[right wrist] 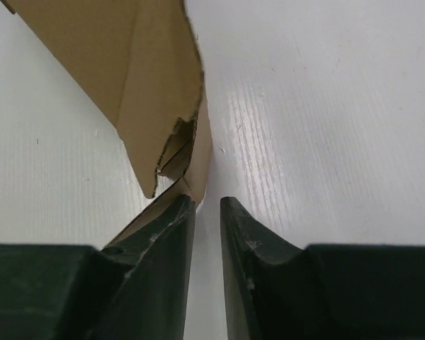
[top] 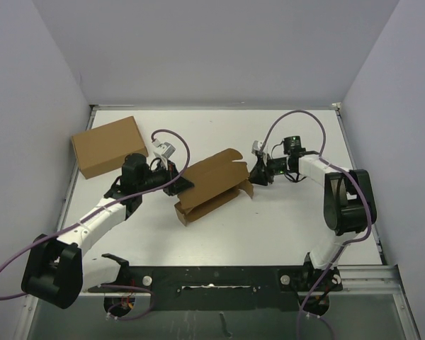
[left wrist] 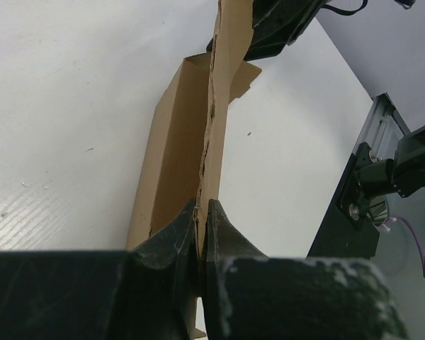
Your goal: Fold the paper box
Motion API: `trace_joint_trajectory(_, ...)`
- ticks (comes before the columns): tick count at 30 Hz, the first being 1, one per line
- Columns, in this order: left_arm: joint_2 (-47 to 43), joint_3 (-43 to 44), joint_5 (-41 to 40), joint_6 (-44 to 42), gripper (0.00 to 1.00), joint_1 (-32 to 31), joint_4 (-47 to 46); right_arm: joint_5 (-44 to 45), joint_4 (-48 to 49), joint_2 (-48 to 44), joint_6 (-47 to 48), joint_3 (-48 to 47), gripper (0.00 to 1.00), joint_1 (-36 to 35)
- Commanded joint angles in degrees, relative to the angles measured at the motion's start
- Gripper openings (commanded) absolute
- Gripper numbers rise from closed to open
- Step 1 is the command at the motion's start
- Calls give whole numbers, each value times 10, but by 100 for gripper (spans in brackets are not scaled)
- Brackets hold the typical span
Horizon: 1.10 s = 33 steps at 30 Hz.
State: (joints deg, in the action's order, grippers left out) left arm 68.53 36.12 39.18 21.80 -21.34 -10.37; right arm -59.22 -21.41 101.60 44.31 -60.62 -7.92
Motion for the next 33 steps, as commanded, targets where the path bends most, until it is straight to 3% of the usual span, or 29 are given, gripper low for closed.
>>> trace_joint_trajectory(1,-15,3,12,-10,0,-4,-26,-32,13,-41,76,11,27,-12)
trace_joint_trajectory(6,-16,1,15,-10,0,-4,-29,-44,-9,-42,105,7,36,-22)
trace_joint_trajectory(12,-18,-2,15,-8,0,-4,-34,-53,-16,-45,112,13,39,-24)
trace_joint_trajectory(24,-24,-7,13,-4,0,-4,-36,-62,74,-62,-34,46,40,-28)
trace_joint_trajectory(33,-31,-10,7,-3,0,-4,-37,-63,104,-66,-82,56,39,-36)
